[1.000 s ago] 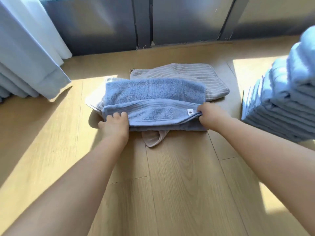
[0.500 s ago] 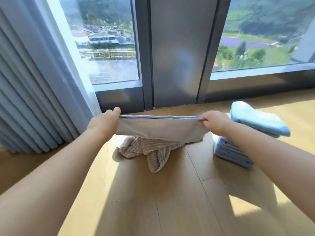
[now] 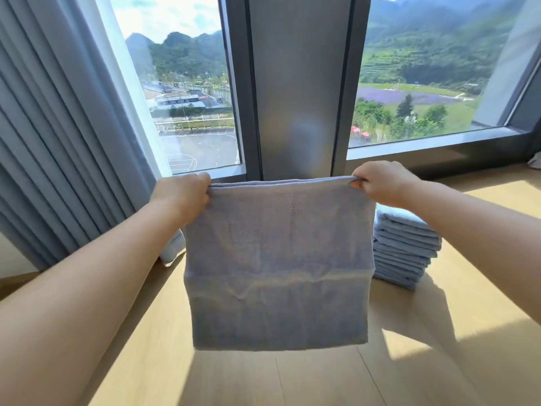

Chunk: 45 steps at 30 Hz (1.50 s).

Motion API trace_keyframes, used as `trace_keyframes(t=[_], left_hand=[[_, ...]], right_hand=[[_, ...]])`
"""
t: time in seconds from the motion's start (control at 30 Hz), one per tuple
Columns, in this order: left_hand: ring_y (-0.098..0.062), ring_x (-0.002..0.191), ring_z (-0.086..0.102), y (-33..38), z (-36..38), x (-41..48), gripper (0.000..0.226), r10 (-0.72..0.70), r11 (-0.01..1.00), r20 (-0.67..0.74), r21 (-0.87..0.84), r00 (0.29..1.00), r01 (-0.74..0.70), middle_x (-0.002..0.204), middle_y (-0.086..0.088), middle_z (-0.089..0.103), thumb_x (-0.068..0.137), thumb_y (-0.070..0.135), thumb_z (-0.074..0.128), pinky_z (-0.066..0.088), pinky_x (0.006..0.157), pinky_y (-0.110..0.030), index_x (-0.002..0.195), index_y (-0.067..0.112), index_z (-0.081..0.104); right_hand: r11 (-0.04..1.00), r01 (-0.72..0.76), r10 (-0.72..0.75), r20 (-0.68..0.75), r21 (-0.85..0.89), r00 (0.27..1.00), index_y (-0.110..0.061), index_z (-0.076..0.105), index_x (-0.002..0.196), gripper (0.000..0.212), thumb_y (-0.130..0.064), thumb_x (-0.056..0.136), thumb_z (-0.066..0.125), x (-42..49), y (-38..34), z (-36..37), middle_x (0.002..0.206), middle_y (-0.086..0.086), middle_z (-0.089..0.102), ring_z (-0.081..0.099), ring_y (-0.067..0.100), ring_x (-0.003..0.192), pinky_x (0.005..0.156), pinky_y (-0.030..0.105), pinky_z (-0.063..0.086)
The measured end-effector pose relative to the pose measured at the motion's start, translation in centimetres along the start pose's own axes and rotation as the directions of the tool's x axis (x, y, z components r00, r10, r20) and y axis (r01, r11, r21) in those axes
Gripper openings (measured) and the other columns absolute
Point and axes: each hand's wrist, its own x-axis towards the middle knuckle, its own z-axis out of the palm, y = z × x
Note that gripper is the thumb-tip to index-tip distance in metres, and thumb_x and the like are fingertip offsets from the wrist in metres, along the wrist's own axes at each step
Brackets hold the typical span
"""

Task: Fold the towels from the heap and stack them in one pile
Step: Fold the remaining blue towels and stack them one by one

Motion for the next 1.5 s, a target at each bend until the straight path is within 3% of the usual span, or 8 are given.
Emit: trace_keyframes(t=[0.2, 0.33, 0.47, 0.7, 0.93, 1.1, 1.23, 1.5], left_hand=[[-0.030, 0.080, 0.049, -0.7, 0.4, 0.1, 0.022, 0.014, 0.985, 0.065, -0.174, 0.998, -0.003, 0.091, -0.013, 0.050, 0.095, 0.009, 0.032, 0.041, 0.071, -0.037, 0.113, 0.010, 0.044], [-0.031, 0.078, 0.051, -0.6, 1.9, 0.1, 0.014, 0.068, 0.942, 0.070, -0.334, 0.995, -0.041, 0.097, -0.021, 0.059, 0.098, 0.014, 0.035, 0.042, 0.073, -0.036, 0.092, 0.010, 0.047], [-0.016, 0.057, 0.042, -0.1, 1.5, -0.2, 0.019, 0.072, 0.890, 0.069, -0.454, 0.995, -0.032, 0.069, -0.004, 0.046, 0.099, 0.020, 0.039, 0.036, 0.066, -0.029, 0.083, 0.011, 0.044], [-0.024, 0.076, 0.048, 0.9, 0.7, -0.2, 0.026, 0.116, 0.971, 0.087, -0.220, 0.989, -0.095, 0.079, -0.006, 0.045, 0.100, 0.029, 0.030, 0.034, 0.068, -0.030, 0.088, 0.008, 0.040], [-0.010, 0.057, 0.041, 0.5, 0.8, -1.1, 0.034, 0.156, 0.960, 0.100, 0.219, 0.983, -0.174, 0.065, 0.006, 0.036, 0.099, 0.042, 0.018, 0.033, 0.058, -0.026, 0.083, 0.015, 0.032], [-0.017, 0.075, 0.045, -0.1, 2.1, -0.4, 0.024, 0.176, 0.973, 0.124, 0.129, 0.977, -0.191, 0.083, 0.000, 0.045, 0.101, 0.030, 0.025, 0.038, 0.064, -0.029, 0.086, 0.016, 0.036], [-0.022, 0.075, 0.047, 0.0, 3.8, -0.1, 0.013, 0.102, 0.984, 0.097, 0.135, 0.990, -0.115, 0.098, -0.004, 0.057, 0.097, 0.008, 0.031, 0.038, 0.062, -0.030, 0.093, 0.015, 0.041], [-0.015, 0.045, 0.031, 0.5, 5.4, -1.6, 0.014, 0.180, 0.980, -0.069, 0.093, 0.981, -0.174, 0.062, 0.006, 0.025, 0.095, 0.006, 0.036, 0.024, 0.043, -0.025, 0.090, 0.017, 0.031]], right_hand=[[0.997, -0.006, 0.003, -0.052, -0.071, 0.999, -0.013, 0.049, 0.080, 0.023, -0.021, 0.098, 0.037, -0.4, 1.2, 0.4, 0.090, 0.007, 0.057, 0.048, 0.026, 0.087, 0.078, 0.032, 0.027], [0.998, -0.038, 0.037, 0.024, 0.058, 0.999, -0.017, 0.051, 0.073, 0.026, -0.017, 0.097, 0.040, -0.7, 1.9, 0.8, 0.087, 0.009, 0.058, 0.050, 0.029, 0.086, 0.075, 0.034, 0.040], [0.983, -0.075, 0.067, 0.055, 0.168, 0.996, -0.013, 0.061, 0.087, 0.024, -0.013, 0.096, 0.039, -1.0, 2.5, 1.4, 0.091, 0.010, 0.058, 0.050, 0.029, 0.091, 0.077, 0.033, 0.038], [0.967, -0.102, 0.096, 0.036, 0.235, 0.995, -0.005, 0.064, 0.101, 0.026, -0.007, 0.096, 0.039, -1.5, 2.8, 1.9, 0.087, 0.012, 0.054, 0.047, 0.026, 0.083, 0.074, 0.030, 0.036], [0.978, -0.112, 0.101, 0.073, 0.174, 0.992, 0.006, 0.060, 0.085, 0.020, -0.002, 0.092, 0.043, -1.1, 3.1, 1.5, 0.080, 0.019, 0.055, 0.043, 0.026, 0.078, 0.068, 0.030, 0.033], [0.990, -0.092, 0.081, 0.103, 0.107, 0.991, -0.006, 0.054, 0.068, 0.023, 0.003, 0.086, 0.042, -0.4, 3.0, 2.2, 0.075, 0.012, 0.052, 0.043, 0.027, 0.074, 0.066, 0.031, 0.034], [0.990, -0.111, 0.112, -0.003, 0.083, 0.994, -0.004, 0.059, 0.083, 0.022, 0.003, 0.086, 0.038, -0.7, 2.8, 3.2, 0.080, 0.012, 0.055, 0.044, 0.029, 0.075, 0.062, 0.031, 0.033], [0.983, -0.081, 0.133, -0.338, 0.163, 0.932, -0.007, 0.064, 0.104, 0.026, -0.001, 0.089, 0.044, -3.1, 3.9, 4.6, 0.107, 0.014, 0.065, 0.055, 0.035, 0.099, 0.079, 0.040, 0.046]])
